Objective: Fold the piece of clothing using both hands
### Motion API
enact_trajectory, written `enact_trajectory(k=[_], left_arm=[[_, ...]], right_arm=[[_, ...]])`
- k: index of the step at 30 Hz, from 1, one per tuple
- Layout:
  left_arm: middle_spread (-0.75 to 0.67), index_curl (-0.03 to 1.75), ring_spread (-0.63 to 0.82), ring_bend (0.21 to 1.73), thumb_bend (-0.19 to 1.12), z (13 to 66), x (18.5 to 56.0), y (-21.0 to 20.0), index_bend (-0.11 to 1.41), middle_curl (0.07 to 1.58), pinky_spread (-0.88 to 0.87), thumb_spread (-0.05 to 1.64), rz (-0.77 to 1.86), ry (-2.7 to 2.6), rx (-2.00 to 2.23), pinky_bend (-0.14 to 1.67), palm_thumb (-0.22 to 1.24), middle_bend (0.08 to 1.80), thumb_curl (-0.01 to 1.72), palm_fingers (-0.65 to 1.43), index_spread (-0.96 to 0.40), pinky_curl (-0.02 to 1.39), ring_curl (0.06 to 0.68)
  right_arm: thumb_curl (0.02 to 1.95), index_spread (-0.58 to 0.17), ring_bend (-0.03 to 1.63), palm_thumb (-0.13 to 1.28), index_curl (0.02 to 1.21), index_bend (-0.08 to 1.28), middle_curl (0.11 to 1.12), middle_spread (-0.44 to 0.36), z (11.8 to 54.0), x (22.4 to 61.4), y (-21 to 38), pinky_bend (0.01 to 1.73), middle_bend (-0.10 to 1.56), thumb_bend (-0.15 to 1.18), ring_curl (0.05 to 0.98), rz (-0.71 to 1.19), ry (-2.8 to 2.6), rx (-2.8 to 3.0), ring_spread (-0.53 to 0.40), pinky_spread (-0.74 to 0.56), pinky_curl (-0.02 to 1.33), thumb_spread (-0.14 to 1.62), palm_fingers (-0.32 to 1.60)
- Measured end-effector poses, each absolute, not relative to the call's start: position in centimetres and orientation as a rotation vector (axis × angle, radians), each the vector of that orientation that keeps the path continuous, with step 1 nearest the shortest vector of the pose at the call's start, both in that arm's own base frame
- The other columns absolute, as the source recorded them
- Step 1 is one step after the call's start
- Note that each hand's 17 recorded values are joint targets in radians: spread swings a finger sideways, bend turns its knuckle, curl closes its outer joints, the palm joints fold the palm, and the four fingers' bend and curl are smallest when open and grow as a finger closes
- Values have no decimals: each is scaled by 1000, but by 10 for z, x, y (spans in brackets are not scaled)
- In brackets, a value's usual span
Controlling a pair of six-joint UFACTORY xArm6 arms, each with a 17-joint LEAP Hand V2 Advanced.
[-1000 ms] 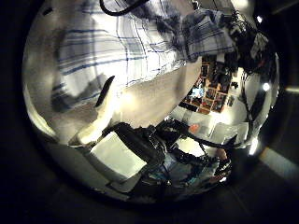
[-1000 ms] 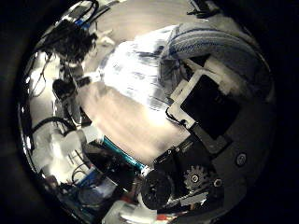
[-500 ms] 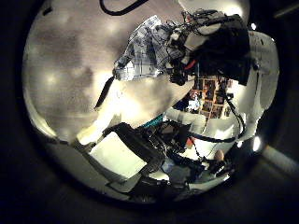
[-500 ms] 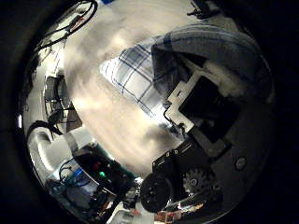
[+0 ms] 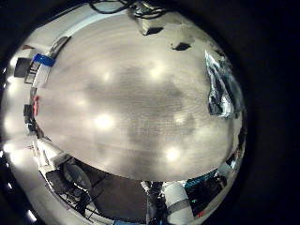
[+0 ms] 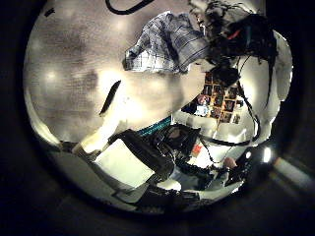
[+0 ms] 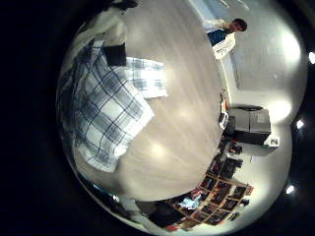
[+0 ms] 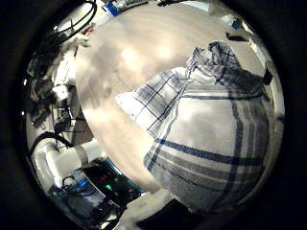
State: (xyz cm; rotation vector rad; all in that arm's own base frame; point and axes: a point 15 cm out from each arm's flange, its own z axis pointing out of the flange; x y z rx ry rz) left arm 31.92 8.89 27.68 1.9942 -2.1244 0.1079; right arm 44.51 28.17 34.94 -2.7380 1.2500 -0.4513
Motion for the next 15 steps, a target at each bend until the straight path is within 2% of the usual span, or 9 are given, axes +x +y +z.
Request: enact_trajectory(k=[3, 7, 11, 15], left_arm=[[212, 443, 401, 555, -18, 278, 321, 82, 184, 304, 453, 1144, 104, -2130, 1989, 230, 546, 181, 365, 187, 0, 348, 220], [212, 434, 404, 557, -18, 281, 323, 73, 181, 308, 455, 1146, 107, -2146, 1981, 233, 549, 182, 364, 184, 7, 349, 221], [212, 429, 406, 558, -18, 285, 325, 61, 184, 310, 456, 1147, 112, -2157, 1973, 235, 552, 181, 362, 184, 13, 349, 222], [212, 426, 406, 558, -19, 291, 316, 56, 188, 312, 456, 1148, 111, -2172, 1967, 235, 554, 179, 359, 185, 17, 348, 222]], right_arm=[[451, -503, 775, 352, 364, 146, 419, -50, 372, 444, 275, 918, 311, -37, 366, -392, 1252, -2635, 114, 307, 562, 1213, -69], [411, -505, 739, 339, 334, 161, 397, -44, 377, 439, 278, 877, 283, -22, 337, -224, 1264, -2558, 150, 385, 516, 1224, -12], [381, -500, 715, 321, 315, 159, 382, -48, 352, 437, 293, 864, 265, -37, 317, -31, 1228, -2548, 175, 435, 486, 1179, 3], [348, -489, 683, 265, 305, 164, 373, -35, 322, 443, 292, 839, 256, -40, 297, 17, 1257, -2579, 196, 467, 456, 1098, 0]])
